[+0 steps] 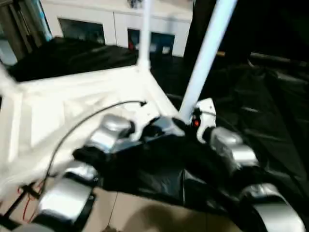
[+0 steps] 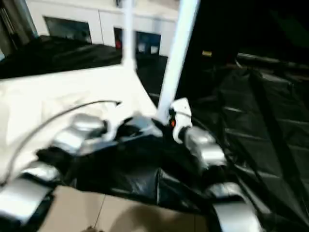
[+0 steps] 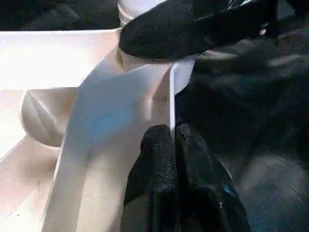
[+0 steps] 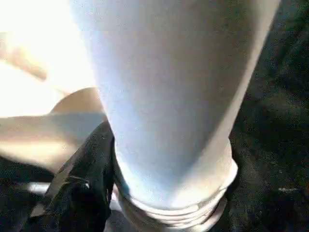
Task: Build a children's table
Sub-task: Rotate leg to tighten
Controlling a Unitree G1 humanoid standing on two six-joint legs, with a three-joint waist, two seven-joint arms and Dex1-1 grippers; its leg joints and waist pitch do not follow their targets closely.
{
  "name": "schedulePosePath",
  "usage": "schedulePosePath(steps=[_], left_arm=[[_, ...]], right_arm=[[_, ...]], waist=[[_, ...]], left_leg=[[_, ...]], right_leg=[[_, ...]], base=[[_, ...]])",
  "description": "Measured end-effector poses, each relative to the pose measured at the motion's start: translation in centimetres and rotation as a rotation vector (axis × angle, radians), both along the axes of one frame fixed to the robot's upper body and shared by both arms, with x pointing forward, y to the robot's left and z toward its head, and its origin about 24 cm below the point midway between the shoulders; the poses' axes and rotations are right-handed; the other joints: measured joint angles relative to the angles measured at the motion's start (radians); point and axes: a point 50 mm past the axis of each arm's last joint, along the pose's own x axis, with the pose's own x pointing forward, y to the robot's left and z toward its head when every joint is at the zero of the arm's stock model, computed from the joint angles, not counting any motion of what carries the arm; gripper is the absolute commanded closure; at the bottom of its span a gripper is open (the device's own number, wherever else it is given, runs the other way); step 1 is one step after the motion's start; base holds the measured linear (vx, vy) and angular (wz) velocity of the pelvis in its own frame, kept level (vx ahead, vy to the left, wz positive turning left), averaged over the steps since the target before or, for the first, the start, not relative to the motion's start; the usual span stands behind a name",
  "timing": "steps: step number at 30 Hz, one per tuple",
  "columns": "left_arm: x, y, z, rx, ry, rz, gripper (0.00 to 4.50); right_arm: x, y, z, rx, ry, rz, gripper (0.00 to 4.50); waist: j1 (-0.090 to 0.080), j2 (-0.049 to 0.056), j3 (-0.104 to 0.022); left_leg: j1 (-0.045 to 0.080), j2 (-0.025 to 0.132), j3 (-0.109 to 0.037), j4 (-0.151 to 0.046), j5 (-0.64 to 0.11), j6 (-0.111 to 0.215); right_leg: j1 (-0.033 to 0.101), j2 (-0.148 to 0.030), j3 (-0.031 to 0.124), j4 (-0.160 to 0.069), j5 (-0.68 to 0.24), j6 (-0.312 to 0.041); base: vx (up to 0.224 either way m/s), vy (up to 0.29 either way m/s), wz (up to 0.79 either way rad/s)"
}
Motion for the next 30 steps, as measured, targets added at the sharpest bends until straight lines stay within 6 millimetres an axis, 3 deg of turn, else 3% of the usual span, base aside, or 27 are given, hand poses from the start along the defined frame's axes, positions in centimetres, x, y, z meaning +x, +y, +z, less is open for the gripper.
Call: schedulePosePath(steps=[2, 4, 7, 12, 17, 23, 28, 30], left_arm=[[0.1, -0.2, 0.0, 0.008, -0.015, 0.013, 4.50], [0.1, -0.2, 0.0, 0.013, -0.022, 0.015, 4.50], [0.1, -0.1, 0.0, 0.013, -0.026, 0.008, 4.50], [0.0, 0.9, 0.1, 0.020, -0.026, -0.051, 4.50], [-1.1, 2.4, 0.0, 0.002, 0.017, -0.184, 4.50], [-2.1, 3.4, 0.2, 0.009, 0.063, -0.343, 4.50], [-2.6, 4.1, 0.3, 0.012, 0.090, -0.410, 4.50], [-2.9, 4.2, 0.3, 0.012, 0.104, -0.436, 4.50]], right_arm=[[0.2, 0.4, 0.0, -0.013, -0.019, -0.026, 1.73], [0.2, 0.6, -0.1, 0.000, -0.022, -0.038, 1.17], [0.2, 0.7, -0.1, 0.017, -0.022, -0.022, 0.84], [-0.1, 0.2, 0.0, 0.003, -0.033, 0.110, 0.84], [-1.6, -1.1, 0.0, -0.016, -0.043, 0.358, 0.84], [-3.4, -2.8, 0.6, -0.027, -0.002, 0.611, 0.84], [-4.3, -3.0, 0.8, -0.032, 0.024, 0.729, 0.84], [-4.7, -3.2, 0.9, -0.037, 0.039, 0.767, 1.11]], waist=[[0.000, 0.000, 0.000], [0.000, 0.000, 0.000], [0.000, 0.000, 0.000], [-0.003, 0.000, 0.000], [0.002, 0.000, 0.000], [0.031, 0.002, 0.001], [0.035, 0.002, 0.001], [0.038, 0.002, 0.001]], left_leg=[[0.000, 0.000, 0.000, 0.000, 0.000, 0.000], [0.000, 0.000, 0.000, 0.000, 0.000, 0.000], [0.000, 0.000, 0.000, 0.000, 0.000, 0.001], [-0.001, 0.000, 0.000, 0.000, 0.000, 0.001], [-0.002, 0.000, 0.001, -0.001, 0.000, 0.004], [-0.002, 0.001, 0.001, 0.003, 0.000, 0.004], [-0.001, 0.001, 0.001, 0.004, 0.000, 0.004], [-0.001, 0.001, 0.001, 0.004, 0.000, 0.004]], right_leg=[[0.000, 0.000, 0.000, 0.000, 0.000, 0.000], [0.000, 0.000, 0.000, -0.001, 0.000, 0.000], [0.000, 0.000, 0.000, 0.000, 0.001, 0.000], [-0.001, 0.001, 0.000, -0.001, 0.001, 0.000], [-0.001, 0.001, 0.000, -0.002, 0.000, 0.000], [0.000, 0.000, 0.000, -0.001, 0.001, 0.000], [0.001, 0.000, 0.000, 0.000, 0.001, 0.000], [0.001, 0.000, 0.000, 0.000, 0.001, 0.000]], base=[[0.000, 0.000, 0.00], [0.000, 0.000, 0.00], [0.000, 0.000, 0.00], [0.000, 0.000, 0.00], [0.000, 0.000, 0.00], [0.000, 0.000, 0.00], [0.000, 0.000, 0.00], [0.000, 0.000, 0.00]])
